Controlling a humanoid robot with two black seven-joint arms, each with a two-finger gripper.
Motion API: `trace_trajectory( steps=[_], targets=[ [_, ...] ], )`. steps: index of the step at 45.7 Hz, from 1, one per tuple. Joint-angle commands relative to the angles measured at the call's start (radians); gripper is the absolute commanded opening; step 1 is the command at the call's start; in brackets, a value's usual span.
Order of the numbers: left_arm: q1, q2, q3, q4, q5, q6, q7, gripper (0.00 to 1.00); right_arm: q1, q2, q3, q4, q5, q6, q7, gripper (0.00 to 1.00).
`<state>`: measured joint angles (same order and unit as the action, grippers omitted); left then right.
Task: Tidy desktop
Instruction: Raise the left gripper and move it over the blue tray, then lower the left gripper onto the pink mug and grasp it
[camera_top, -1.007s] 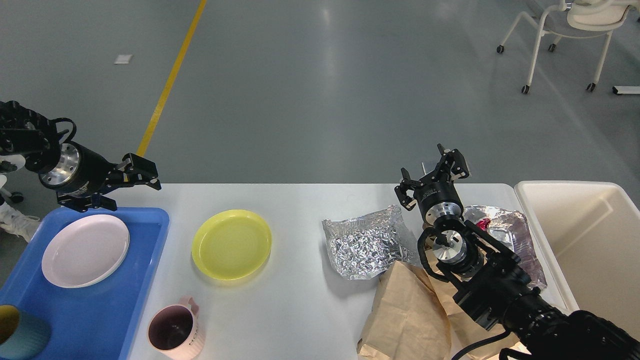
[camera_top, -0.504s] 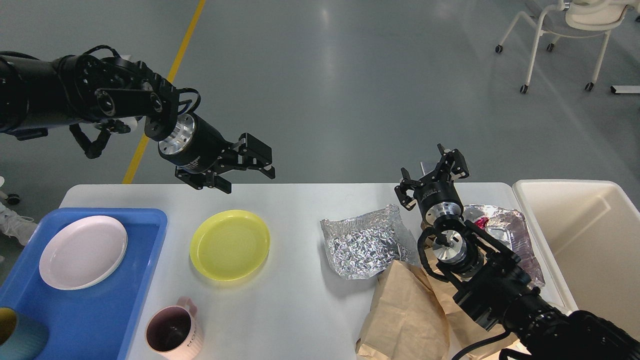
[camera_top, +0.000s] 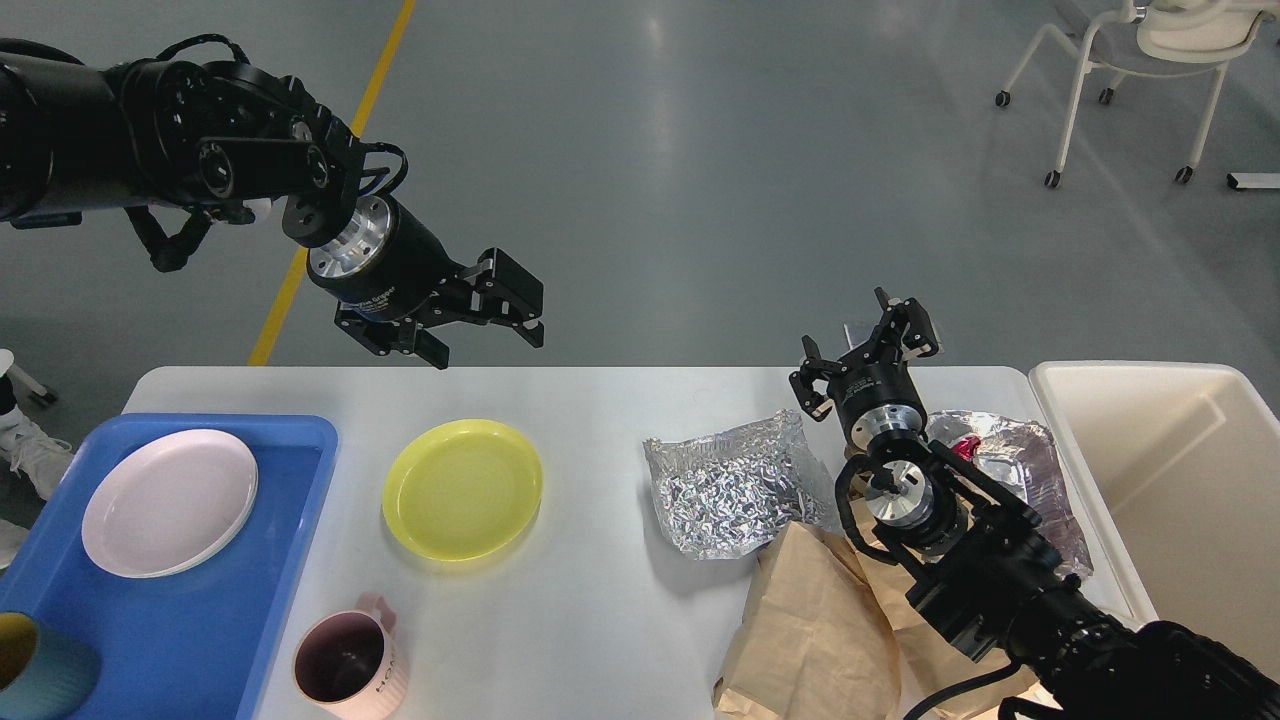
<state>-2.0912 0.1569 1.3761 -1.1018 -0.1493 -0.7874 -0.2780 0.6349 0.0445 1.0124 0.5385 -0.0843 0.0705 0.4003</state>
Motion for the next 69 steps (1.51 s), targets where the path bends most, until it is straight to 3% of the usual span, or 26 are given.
trace_trajectory(
  steps=[1, 9, 17, 27, 35, 47, 59, 69],
  targets=[
    [-0.049, 0.024, 0.037, -0.006, 0.002, -0.038, -0.003, 1.0, 0.0, 0.0, 0.0, 0.0, 0.0, 0.0, 0.0, 1.0],
    [-0.086, 0.03, 0.087, -0.007, 0.007, -0.173, 0.0, 1.0, 0.0, 0.0, 0.0, 0.0, 0.0, 0.0, 0.0, 1.0],
    [-0.096, 0.032, 0.144, -0.076, 0.057, -0.173, 0.016, 0.98, 0.0, 0.0, 0.0, 0.0, 0.0, 0.0, 0.0, 1.0],
    [-0.09, 0.033, 0.221, -0.185, 0.088, -0.173, 0.066, 0.91, 0.0, 0.0, 0.0, 0.0, 0.0, 0.0, 0.0, 1.0],
    [-0.061, 0.062, 0.241, -0.199, 0.094, -0.173, 0.146, 0.91, 0.002, 0.0, 0.0, 0.0, 0.0, -0.001, 0.0, 1.0],
    [0.0, 0.078, 0.235, -0.196, 0.096, -0.173, 0.172, 0.92, 0.0, 0.0, 0.0, 0.0, 0.0, -0.001, 0.0, 1.0],
    [0.149, 0.065, 0.193, -0.199, 0.096, -0.043, 0.267, 0.92, 0.0, 0.0, 0.0, 0.0, 0.0, 0.0, 0.0, 1.0],
    [0.209, 0.067, 0.158, -0.254, 0.099, -0.001, 0.348, 0.85, 0.0, 0.0, 0.0, 0.0, 0.0, 0.0, 0.0, 1.0]
  ],
)
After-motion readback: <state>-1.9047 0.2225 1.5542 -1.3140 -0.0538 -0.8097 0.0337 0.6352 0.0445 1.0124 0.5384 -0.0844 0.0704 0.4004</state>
